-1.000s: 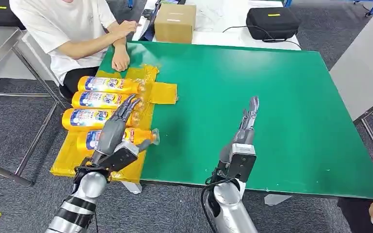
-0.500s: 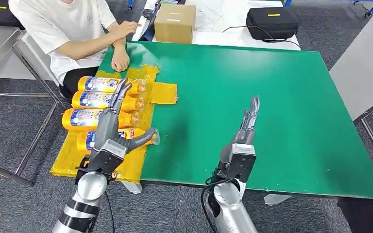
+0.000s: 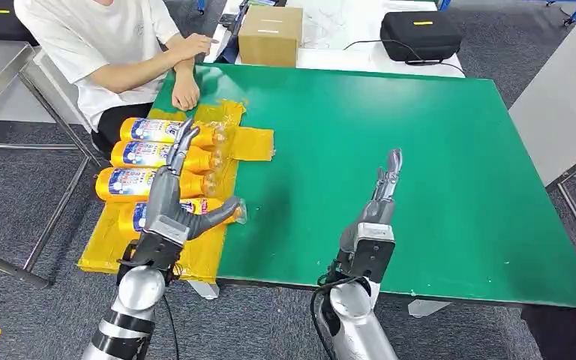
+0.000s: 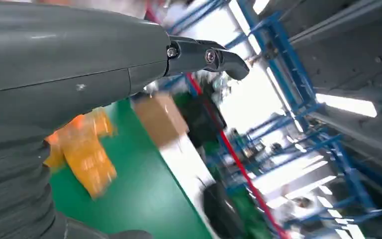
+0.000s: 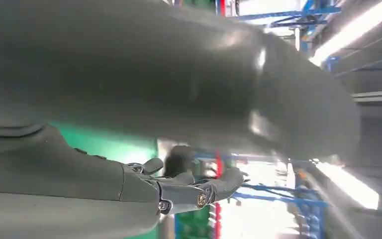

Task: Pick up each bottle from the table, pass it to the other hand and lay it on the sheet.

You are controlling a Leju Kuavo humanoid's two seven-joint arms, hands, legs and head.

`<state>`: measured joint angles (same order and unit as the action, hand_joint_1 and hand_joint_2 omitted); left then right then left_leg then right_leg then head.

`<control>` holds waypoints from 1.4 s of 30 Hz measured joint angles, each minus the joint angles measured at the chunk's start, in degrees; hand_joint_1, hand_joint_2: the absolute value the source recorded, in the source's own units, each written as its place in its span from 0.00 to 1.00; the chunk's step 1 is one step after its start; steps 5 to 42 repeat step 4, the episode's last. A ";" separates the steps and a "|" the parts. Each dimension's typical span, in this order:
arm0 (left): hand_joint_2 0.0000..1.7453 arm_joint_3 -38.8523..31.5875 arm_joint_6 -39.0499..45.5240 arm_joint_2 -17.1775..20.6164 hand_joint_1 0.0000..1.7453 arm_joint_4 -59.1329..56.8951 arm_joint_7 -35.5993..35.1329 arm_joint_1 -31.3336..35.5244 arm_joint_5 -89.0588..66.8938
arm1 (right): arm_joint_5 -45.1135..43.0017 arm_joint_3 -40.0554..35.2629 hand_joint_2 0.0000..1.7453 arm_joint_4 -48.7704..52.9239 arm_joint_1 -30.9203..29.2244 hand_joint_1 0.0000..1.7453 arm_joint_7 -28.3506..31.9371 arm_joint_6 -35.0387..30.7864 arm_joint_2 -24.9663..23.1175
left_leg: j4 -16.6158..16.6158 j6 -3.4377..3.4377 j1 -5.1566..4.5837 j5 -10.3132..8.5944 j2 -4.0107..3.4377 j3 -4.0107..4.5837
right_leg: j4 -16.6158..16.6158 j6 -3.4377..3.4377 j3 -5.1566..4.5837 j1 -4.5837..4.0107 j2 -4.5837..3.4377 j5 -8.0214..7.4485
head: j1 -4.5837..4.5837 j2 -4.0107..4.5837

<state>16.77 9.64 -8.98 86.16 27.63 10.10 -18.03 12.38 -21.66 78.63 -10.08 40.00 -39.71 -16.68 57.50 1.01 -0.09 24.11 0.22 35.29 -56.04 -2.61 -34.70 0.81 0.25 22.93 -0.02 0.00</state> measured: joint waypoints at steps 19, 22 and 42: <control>1.00 -0.33 -3.04 -3.01 0.00 -0.09 -3.21 -2.35 18.23 | 4.96 0.30 1.00 5.16 3.22 0.00 -1.45 -0.09 -0.22 | -0.01 0.01 -0.01 0.05 -0.01 0.04 | 0.02 0.00 -0.07 0.01 -0.02 0.01 | 0.00 0.00; 1.00 -0.33 -3.04 -3.01 0.00 -0.09 -3.21 -2.35 18.23 | 4.96 0.30 1.00 5.16 3.22 0.00 -1.45 -0.09 -0.22 | -0.01 0.01 -0.01 0.05 -0.01 0.04 | 0.02 0.00 -0.07 0.01 -0.02 0.01 | 0.00 0.00; 1.00 -0.33 -3.04 -3.01 0.00 -0.09 -3.21 -2.35 18.23 | 4.96 0.30 1.00 5.16 3.22 0.00 -1.45 -0.09 -0.22 | -0.01 0.01 -0.01 0.05 -0.01 0.04 | 0.02 0.00 -0.07 0.01 -0.02 0.01 | 0.00 0.00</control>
